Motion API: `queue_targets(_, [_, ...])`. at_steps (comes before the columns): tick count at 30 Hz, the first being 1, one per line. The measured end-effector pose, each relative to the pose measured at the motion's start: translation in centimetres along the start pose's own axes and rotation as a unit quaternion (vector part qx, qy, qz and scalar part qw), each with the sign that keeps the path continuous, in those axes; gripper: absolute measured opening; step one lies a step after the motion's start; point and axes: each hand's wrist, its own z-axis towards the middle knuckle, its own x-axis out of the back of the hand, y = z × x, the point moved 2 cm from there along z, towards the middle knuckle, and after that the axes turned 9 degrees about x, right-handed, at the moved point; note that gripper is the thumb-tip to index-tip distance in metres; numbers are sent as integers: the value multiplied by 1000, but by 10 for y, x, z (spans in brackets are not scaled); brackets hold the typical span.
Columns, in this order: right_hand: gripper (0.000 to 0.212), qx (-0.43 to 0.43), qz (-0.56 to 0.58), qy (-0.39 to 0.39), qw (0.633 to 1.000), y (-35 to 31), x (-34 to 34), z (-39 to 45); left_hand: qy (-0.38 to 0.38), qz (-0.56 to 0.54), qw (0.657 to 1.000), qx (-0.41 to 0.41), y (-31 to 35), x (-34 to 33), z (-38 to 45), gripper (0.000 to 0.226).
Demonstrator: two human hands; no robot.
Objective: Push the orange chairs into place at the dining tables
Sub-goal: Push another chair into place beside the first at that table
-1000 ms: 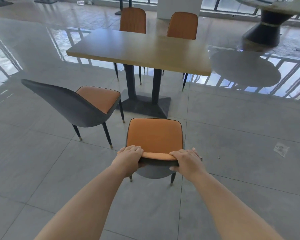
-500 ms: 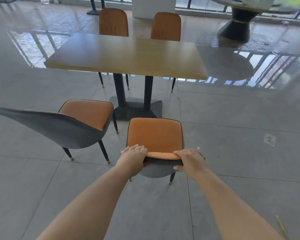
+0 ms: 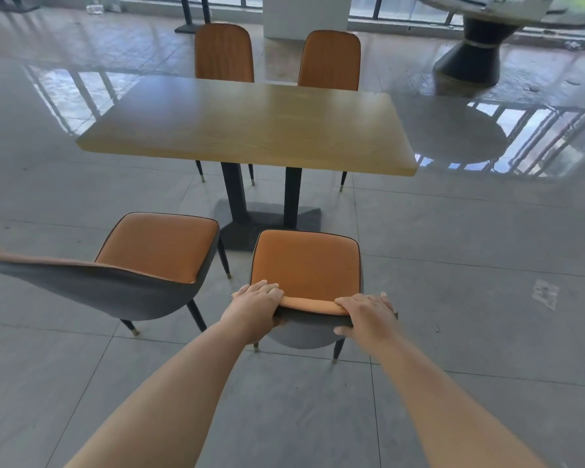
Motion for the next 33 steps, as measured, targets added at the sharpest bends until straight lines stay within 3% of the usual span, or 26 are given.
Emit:
queue_targets(16, [54,-35,-7,2,999,14,13,38,-13,6,999,-28,0,21,45,54])
queue_targets(33, [37,-72,-3,10,997,32,24,52,-10,8,999,-45,13,27,72,53])
